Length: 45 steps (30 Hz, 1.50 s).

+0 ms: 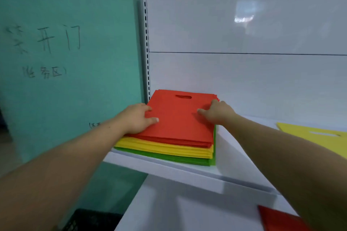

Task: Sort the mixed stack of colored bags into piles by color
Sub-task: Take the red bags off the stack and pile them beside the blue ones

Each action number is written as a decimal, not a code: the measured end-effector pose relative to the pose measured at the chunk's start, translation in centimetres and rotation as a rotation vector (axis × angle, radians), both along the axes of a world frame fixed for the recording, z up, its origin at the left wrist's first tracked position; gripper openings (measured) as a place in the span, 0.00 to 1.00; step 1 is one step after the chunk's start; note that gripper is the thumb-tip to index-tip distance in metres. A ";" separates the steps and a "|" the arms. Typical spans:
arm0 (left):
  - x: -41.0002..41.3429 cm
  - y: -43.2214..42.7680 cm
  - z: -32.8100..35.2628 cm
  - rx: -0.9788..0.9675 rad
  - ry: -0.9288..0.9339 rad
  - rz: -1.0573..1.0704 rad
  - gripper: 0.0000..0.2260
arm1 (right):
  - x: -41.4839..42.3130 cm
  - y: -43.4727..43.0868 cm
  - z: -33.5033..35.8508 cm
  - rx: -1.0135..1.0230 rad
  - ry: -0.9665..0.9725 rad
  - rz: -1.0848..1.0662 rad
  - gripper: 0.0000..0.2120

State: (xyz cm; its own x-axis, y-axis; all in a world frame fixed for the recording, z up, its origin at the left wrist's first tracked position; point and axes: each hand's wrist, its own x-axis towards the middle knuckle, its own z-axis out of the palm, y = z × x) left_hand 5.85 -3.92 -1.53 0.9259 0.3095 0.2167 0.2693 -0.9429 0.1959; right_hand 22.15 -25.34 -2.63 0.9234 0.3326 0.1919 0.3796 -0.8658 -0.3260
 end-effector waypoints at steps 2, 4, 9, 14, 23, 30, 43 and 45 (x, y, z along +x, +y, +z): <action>1.3 1.0 0.0 -0.025 0.050 -0.036 0.30 | 0.4 0.3 -0.3 0.024 0.050 -0.051 0.39; 2.3 1.8 -0.1 -0.040 0.138 -0.074 0.33 | 0.5 0.6 -0.5 0.063 0.094 -0.067 0.38; 3.7 2.4 -0.8 -0.065 0.252 -0.164 0.32 | 0.1 0.5 -0.5 0.242 0.083 -0.118 0.36; 4.3 2.1 -0.9 -0.031 0.229 -0.204 0.31 | -0.6 -0.4 -0.2 0.264 -0.024 -0.203 0.29; 3.9 -1.4 0.4 -0.282 0.180 -0.193 0.38 | -3.2 -4.7 2.7 0.555 -0.443 0.001 0.25; 3.2 -9.6 2.2 -0.826 -0.285 -0.255 0.22 | -4.5 -12.9 5.1 0.741 -0.520 -0.044 0.24; -0.1 -25.6 -2.2 -0.416 -0.365 -0.319 0.25 | -8.8 -29.5 0.4 0.634 -0.342 -0.158 0.21; -1.4 -27.4 -2.9 -0.417 -0.341 -0.355 0.25 | -10.2 -31.8 -0.1 0.628 -0.299 -0.191 0.22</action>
